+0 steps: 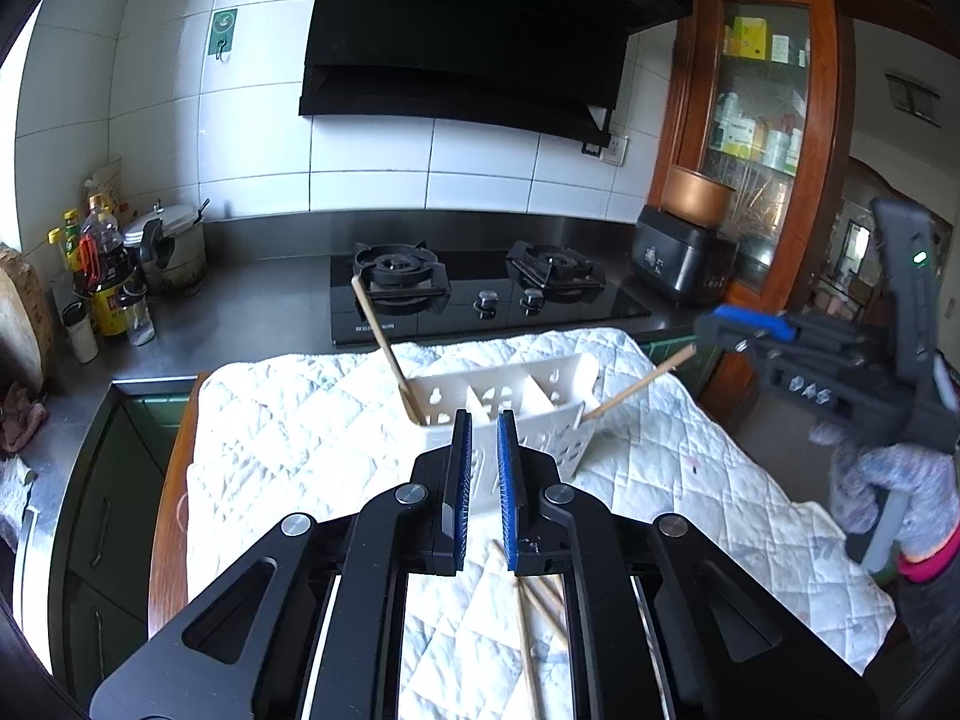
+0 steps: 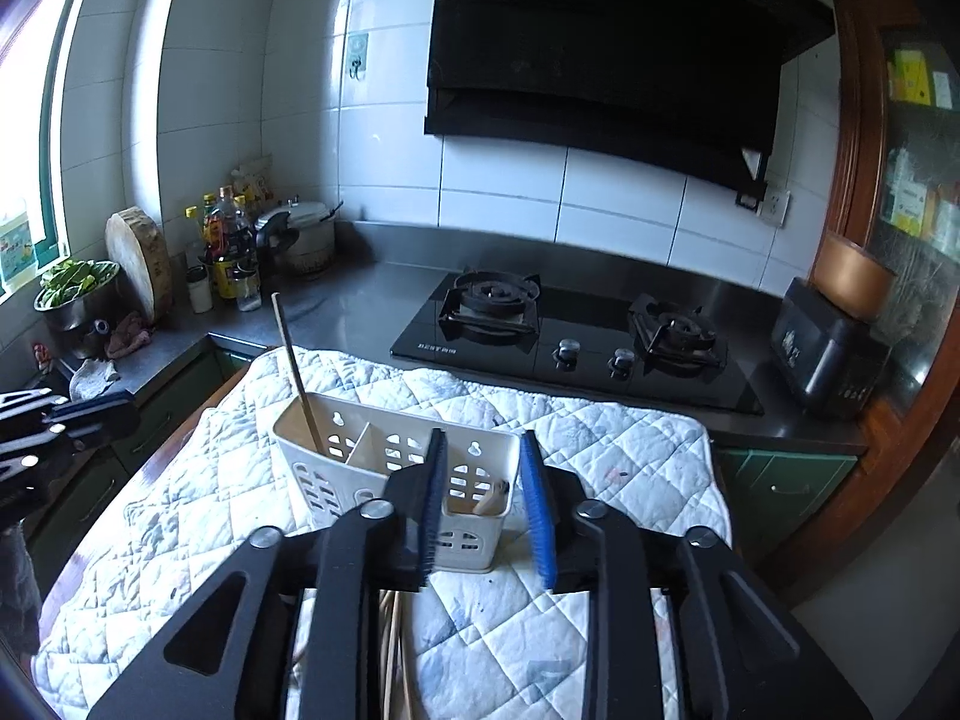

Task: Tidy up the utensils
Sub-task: 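Move both tools back down to the loose chopsticks, then close the left tool on a wooden chopstick, then lift the chopstick with the left tool while the right tool grasps another chopstick, then carry both chopsticks over the white holder and lower them in with both tools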

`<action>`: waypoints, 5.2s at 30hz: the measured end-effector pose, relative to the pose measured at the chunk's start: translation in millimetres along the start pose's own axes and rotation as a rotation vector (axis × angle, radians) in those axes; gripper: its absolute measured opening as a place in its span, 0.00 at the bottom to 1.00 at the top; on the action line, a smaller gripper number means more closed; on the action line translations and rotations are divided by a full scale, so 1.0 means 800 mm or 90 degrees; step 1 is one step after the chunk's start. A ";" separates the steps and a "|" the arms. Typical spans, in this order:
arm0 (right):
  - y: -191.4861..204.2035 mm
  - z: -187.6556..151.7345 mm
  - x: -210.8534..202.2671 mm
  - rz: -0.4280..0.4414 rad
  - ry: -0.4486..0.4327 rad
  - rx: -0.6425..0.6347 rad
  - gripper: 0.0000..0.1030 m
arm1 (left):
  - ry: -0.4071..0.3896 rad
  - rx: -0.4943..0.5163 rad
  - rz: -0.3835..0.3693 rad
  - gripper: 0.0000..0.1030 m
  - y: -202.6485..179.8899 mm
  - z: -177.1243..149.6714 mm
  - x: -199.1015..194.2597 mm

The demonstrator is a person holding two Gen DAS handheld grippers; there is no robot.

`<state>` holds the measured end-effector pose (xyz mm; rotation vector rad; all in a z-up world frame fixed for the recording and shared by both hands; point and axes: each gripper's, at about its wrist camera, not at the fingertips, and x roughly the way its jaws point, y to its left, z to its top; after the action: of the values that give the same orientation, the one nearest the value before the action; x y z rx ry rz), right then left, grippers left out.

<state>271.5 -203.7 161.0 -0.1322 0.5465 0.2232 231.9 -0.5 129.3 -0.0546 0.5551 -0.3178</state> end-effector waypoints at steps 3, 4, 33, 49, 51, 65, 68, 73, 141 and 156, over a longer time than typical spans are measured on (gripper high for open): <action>0.003 -0.019 -0.029 0.004 -0.014 -0.004 0.32 | 0.013 -0.001 0.004 0.09 0.000 -0.025 -0.006; 0.003 -0.027 -0.037 0.009 -0.016 0.000 0.32 | 0.017 -0.003 0.005 0.09 0.000 -0.034 -0.008; 0.033 -0.280 -0.021 0.047 0.136 0.049 0.24 | 0.172 -0.109 -0.034 0.09 -0.008 -0.243 0.023; 0.008 -0.295 -0.001 0.062 0.151 0.083 0.24 | 0.177 -0.055 -0.078 0.36 -0.096 -0.241 0.067; 0.004 -0.297 0.002 0.062 0.153 0.088 0.24 | 0.180 -0.053 -0.075 0.33 -0.099 -0.241 0.073; -0.003 -0.299 0.011 0.075 0.156 0.105 0.24 | 0.219 -0.021 -0.030 0.15 -0.108 -0.244 0.107; -0.003 -0.299 0.011 0.077 0.156 0.108 0.24 | 0.226 -0.016 -0.021 0.14 -0.108 -0.241 0.110; -0.002 -0.300 0.011 0.079 0.157 0.107 0.24 | 0.237 0.006 -0.004 0.11 -0.112 -0.240 0.114; 0.023 -0.159 -0.022 0.077 0.056 0.026 0.07 | 0.107 0.002 -0.007 0.05 -0.034 -0.155 0.028; 0.028 -0.078 -0.050 0.091 0.025 -0.019 0.07 | 0.062 -0.004 -0.026 0.05 -0.011 -0.096 -0.003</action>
<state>201.9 -200.4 128.0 -0.1273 0.5928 0.3693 187.0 -5.5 66.7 -0.0560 0.6526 -0.3596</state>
